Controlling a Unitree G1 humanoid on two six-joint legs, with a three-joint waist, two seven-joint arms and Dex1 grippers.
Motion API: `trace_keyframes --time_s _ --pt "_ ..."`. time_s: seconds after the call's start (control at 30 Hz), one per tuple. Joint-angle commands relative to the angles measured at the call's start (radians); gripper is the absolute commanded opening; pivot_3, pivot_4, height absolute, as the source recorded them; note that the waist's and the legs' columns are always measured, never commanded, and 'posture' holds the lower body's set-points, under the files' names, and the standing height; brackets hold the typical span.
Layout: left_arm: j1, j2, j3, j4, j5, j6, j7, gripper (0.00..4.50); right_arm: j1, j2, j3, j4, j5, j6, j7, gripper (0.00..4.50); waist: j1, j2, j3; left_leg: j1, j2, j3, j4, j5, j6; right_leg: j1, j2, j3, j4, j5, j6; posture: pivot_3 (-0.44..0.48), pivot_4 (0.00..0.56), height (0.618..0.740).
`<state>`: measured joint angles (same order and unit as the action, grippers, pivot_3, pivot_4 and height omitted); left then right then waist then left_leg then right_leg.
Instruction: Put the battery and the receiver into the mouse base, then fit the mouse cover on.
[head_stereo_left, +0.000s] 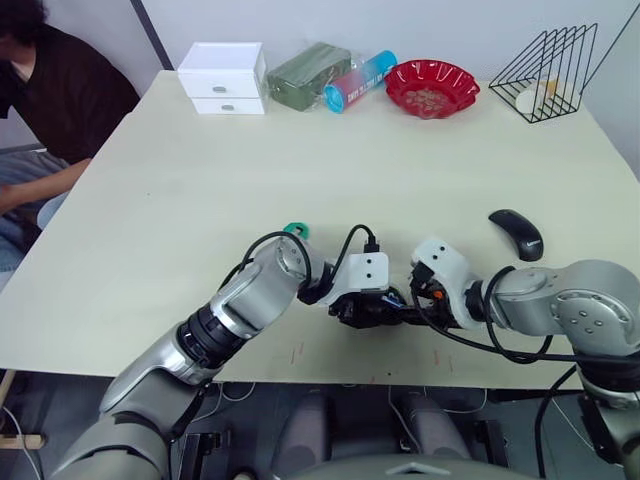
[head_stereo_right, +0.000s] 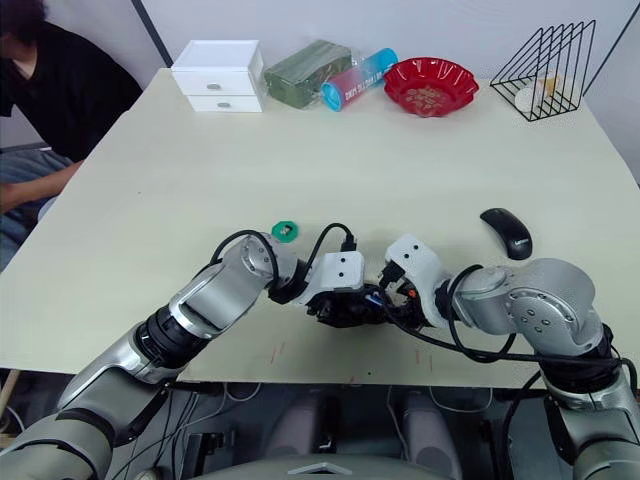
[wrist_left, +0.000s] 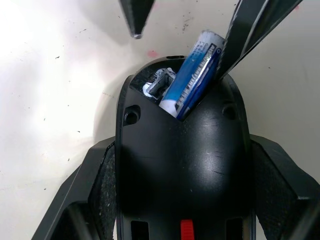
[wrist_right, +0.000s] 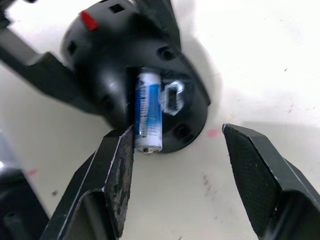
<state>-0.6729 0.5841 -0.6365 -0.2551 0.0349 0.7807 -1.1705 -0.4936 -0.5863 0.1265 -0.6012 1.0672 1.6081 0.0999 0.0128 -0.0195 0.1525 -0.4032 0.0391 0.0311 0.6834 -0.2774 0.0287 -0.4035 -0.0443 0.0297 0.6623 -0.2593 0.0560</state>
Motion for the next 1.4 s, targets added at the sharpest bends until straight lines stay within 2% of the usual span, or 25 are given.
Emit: trace_keyframes --time_s 0.03,0.27,0.37,0.43,0.47,0.53,0.63,0.67,1.03,1.4 --pt "0.012 -0.002 -0.031 0.011 0.001 0.014 0.002 2.91 0.035 -0.036 -0.086 -0.081 0.046 0.004 0.065 3.00 0.000 0.000 0.000 0.000 0.000 -0.001 0.000 0.000 0.000 0.000 0.000 -0.001 0.000 0.000 0.000 0.000 0.150 0.740" --pt "0.011 -0.002 -0.033 0.015 0.002 0.008 0.001 2.91 0.145 -0.146 -0.116 -0.160 0.008 -0.139 0.186 3.00 -0.001 0.000 0.000 -0.002 0.000 -0.002 0.000 0.000 0.000 0.000 0.000 -0.002 -0.001 0.000 0.000 0.000 0.150 0.740" --pt "0.014 0.001 -0.033 0.012 0.002 0.007 0.000 2.91 0.246 -0.178 -0.124 -0.176 -0.078 -0.300 0.259 3.00 0.001 -0.001 0.000 -0.002 -0.001 -0.004 0.000 0.000 0.000 0.000 0.000 -0.004 -0.001 0.000 0.000 0.000 0.150 0.740" --pt "0.016 0.002 -0.032 0.010 0.002 0.007 0.001 2.91 0.310 -0.161 -0.134 -0.178 -0.146 -0.462 0.331 2.43 0.000 0.000 0.000 -0.004 -0.001 -0.005 0.001 0.000 0.000 0.000 -0.001 -0.004 -0.002 0.000 0.000 0.000 0.150 0.740" --pt "0.016 0.002 -0.033 0.010 0.003 0.006 0.001 2.91 0.342 -0.167 -0.128 -0.176 -0.188 -0.531 0.366 2.43 0.000 0.000 0.000 -0.004 -0.001 -0.005 0.001 0.000 0.000 -0.001 -0.001 -0.004 -0.001 0.000 0.000 0.000 0.150 0.740" --pt "0.016 0.002 -0.032 0.010 0.003 0.006 0.002 2.91 0.408 -0.200 -0.089 -0.162 -0.298 -0.683 0.451 1.29 0.000 0.000 0.000 -0.005 -0.001 -0.007 0.002 0.000 0.000 -0.001 0.000 -0.006 -0.001 0.000 0.000 0.000 0.150 0.740" --pt "0.017 0.003 -0.033 0.008 0.003 0.006 0.003 2.91 0.466 -0.167 -0.064 -0.123 -0.383 -0.855 0.524 0.18 -0.001 -0.001 0.000 -0.005 -0.001 -0.007 0.002 0.000 0.000 0.000 0.000 -0.007 -0.002 0.000 0.000 0.000 0.150 0.740" --pt "0.017 0.003 -0.032 0.007 0.002 0.006 0.002 2.91 0.476 -0.161 -0.054 -0.113 -0.407 -0.893 0.543 0.08 -0.001 0.000 0.000 -0.005 -0.001 -0.007 0.002 0.000 0.000 0.000 0.000 -0.007 -0.001 0.000 0.000 0.000 0.150 0.740" --pt "0.015 0.010 -0.035 0.004 0.005 0.005 0.001 2.91 0.543 -0.037 0.019 0.068 -0.573 -1.216 0.670 0.08 0.000 0.000 0.000 -0.005 -0.001 -0.008 0.003 0.000 0.000 0.000 0.000 -0.007 -0.001 0.000 0.000 0.000 0.150 0.740" --pt "0.015 0.012 -0.038 0.005 0.007 0.001 -0.001 2.91 0.535 0.014 0.048 0.161 -0.643 -1.291 0.710 0.08 0.000 0.000 0.000 -0.005 -0.001 -0.008 0.003 0.000 0.000 0.000 0.000 -0.007 -0.001 0.000 0.000 0.000 0.150 0.740"
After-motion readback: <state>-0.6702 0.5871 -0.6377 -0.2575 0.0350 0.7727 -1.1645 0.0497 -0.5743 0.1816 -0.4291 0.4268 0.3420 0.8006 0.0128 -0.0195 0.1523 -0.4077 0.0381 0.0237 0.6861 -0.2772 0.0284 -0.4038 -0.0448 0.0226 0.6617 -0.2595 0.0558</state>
